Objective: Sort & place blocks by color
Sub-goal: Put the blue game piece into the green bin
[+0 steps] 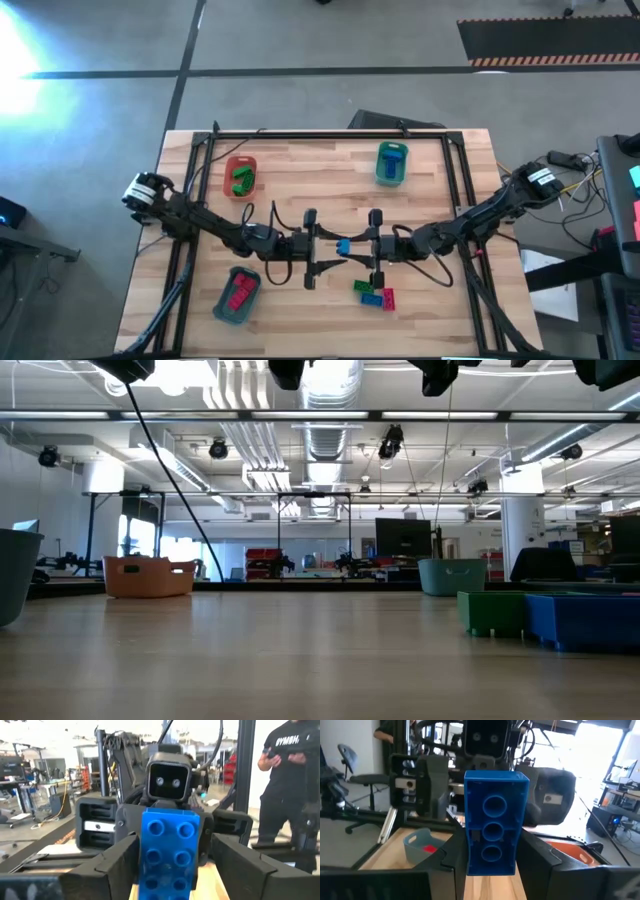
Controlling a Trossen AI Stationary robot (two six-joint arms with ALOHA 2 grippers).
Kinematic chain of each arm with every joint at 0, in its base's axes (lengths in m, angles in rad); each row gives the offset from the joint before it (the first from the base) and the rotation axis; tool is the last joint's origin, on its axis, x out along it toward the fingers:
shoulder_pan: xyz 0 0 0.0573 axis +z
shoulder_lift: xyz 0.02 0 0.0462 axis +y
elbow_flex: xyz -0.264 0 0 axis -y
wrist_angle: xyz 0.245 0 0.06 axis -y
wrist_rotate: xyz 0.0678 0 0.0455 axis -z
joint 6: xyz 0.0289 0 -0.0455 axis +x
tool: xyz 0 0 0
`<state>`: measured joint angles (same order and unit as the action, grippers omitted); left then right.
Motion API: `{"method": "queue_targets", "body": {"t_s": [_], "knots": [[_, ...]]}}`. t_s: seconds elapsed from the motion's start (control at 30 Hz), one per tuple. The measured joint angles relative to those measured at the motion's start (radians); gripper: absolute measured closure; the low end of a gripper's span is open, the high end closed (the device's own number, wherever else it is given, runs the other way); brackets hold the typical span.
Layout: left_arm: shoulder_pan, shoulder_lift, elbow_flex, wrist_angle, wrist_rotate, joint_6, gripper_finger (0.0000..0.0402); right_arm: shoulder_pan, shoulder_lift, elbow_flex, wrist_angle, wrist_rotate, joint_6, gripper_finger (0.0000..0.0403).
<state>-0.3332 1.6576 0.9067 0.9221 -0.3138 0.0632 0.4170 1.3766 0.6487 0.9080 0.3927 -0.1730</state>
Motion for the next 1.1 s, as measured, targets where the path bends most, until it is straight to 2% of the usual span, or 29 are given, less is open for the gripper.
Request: {"method": "queue_targets", "body": {"t_s": [0.1,0.17,0.3,0.43,0.5,0.63,0.9,1.1], "knots": [[0.0,-0.039,-0.026,-0.049,-0.018,0.033,0.0168,0.0,-0.007,0.0,-0.069,0.012,0.021,0.0283],[-0.002,-0.087,-0.049,-0.111,-0.059,0.052,0.0168,0.002,-0.011,0.0,-0.143,0.073,0.05,0.0283],[-0.004,-0.195,-0.091,-0.258,-0.138,0.047,0.0167,-0.009,-0.016,0.0,-0.38,0.279,0.149,0.0279],[-0.007,-0.278,-0.141,-0.283,-0.206,0.01,0.0167,-0.064,-0.023,0.0,-0.698,0.533,0.366,0.0281],[-0.007,-0.305,-0.163,-0.276,-0.219,-0.005,0.0167,-0.124,-0.028,0.0,-0.867,0.581,0.489,0.0282],[-0.008,-0.318,-0.193,-0.25,-0.22,-0.009,0.0167,-0.274,-0.038,0.0,-1.036,0.54,0.675,0.0282],[-0.008,-0.292,-0.194,-0.252,-0.219,-0.031,0.0166,-0.547,-0.055,0.056,-1.082,0.333,0.673,0.0282],[-0.008,-0.291,-0.194,-0.252,-0.219,-0.031,0.0166,-0.785,-0.053,0.161,-1.314,0.151,0.753,0.0281]]}}
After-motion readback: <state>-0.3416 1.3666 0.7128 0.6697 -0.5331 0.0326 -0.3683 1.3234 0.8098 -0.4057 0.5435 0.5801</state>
